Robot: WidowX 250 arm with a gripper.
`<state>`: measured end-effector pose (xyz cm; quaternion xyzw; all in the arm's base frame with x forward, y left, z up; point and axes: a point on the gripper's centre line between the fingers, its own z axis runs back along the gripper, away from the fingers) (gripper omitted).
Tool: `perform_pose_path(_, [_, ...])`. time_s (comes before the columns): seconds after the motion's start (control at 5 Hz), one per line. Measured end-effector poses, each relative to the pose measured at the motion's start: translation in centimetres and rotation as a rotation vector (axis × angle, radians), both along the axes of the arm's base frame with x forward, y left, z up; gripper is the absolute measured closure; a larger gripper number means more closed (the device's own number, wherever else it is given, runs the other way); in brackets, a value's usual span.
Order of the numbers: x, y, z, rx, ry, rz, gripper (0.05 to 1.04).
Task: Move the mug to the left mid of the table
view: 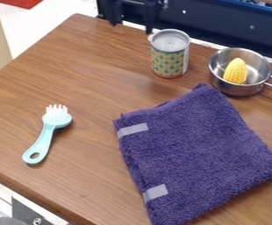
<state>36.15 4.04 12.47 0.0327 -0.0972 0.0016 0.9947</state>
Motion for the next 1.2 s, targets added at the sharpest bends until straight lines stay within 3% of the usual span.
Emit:
perform_pose_path(0.2, [2.2,-1.6,-0.6,0.061,-0.036,-0.285,0.087])
perform_pose_path(0.4, [4.1,-3.0,-1.7,0.177,-0.013,-0.539,0.087])
perform_pose_path(0.6, [4.8,-4.0,-1.7,0.203,0.000,-0.773,0.087])
perform_pose_path(0.8, [5.4,-4.9,-2.2,0.184,0.031,-0.967,0.087])
perform_pose_path(1.0, [5.5,-5.7,-1.7,0.107,0.020,-1.049,0.087])
perform_pose_path(1.2, [5.5,-6.3,-2.9,0.052,0.041,-1.050,0.087])
